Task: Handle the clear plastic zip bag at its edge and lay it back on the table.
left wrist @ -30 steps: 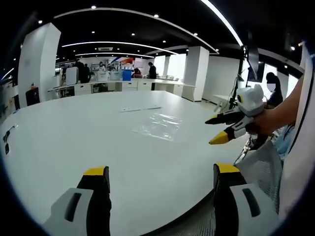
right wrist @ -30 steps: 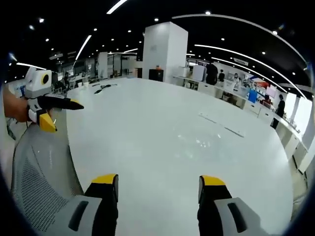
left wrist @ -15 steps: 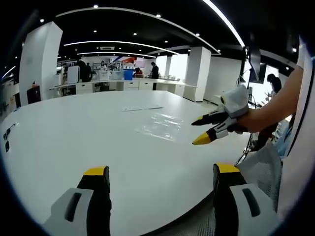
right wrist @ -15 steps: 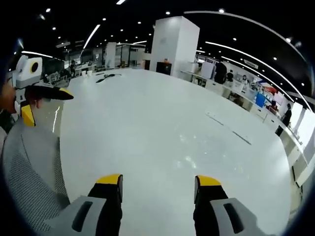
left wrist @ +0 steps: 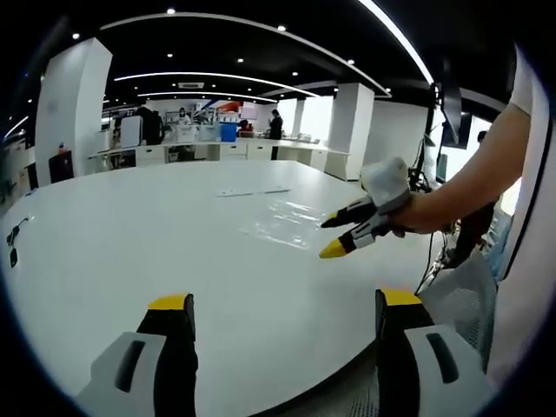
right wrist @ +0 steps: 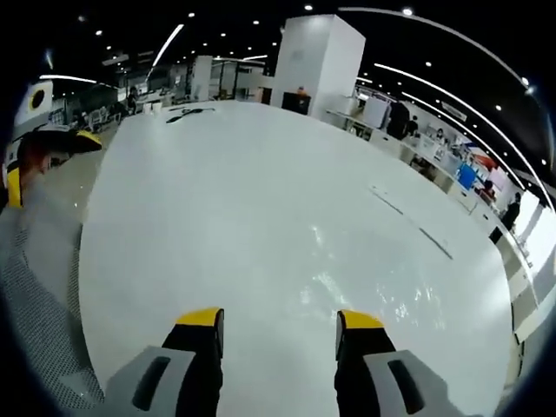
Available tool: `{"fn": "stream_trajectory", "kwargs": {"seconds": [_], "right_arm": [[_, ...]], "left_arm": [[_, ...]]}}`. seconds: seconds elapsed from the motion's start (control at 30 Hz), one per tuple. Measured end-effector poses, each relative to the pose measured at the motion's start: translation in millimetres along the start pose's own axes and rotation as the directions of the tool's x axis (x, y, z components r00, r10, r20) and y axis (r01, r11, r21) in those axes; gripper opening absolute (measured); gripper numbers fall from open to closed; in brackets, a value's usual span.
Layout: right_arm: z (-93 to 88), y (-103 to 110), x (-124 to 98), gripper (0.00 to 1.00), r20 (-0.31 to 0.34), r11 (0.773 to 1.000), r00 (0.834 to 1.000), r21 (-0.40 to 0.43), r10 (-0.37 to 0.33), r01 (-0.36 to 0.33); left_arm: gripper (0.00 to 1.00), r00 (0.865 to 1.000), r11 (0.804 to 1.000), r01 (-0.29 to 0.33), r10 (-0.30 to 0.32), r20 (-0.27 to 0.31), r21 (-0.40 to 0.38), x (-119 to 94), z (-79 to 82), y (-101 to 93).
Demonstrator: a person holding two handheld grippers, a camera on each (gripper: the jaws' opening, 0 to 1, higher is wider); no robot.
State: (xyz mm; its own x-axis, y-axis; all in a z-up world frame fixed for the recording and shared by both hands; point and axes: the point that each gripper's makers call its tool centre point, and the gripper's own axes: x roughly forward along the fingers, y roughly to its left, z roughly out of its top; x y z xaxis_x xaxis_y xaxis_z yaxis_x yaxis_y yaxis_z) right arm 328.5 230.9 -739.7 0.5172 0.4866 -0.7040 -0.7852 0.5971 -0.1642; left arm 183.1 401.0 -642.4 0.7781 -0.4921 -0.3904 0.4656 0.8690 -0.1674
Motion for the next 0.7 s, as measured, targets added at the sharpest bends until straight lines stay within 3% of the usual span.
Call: {"fn": "stream_trajectory", "kwargs": {"seconds": [0.7], "right_arm": [[-4.6,-9.0,35.1,0.27,-0.126,0.996,0.992,-0.091,0.015,-0.027]], "left_arm": [[0.82,1.000,1.000,-0.002,0.002,-0.003,-0.008,0.2,1.1,0.4]]}}
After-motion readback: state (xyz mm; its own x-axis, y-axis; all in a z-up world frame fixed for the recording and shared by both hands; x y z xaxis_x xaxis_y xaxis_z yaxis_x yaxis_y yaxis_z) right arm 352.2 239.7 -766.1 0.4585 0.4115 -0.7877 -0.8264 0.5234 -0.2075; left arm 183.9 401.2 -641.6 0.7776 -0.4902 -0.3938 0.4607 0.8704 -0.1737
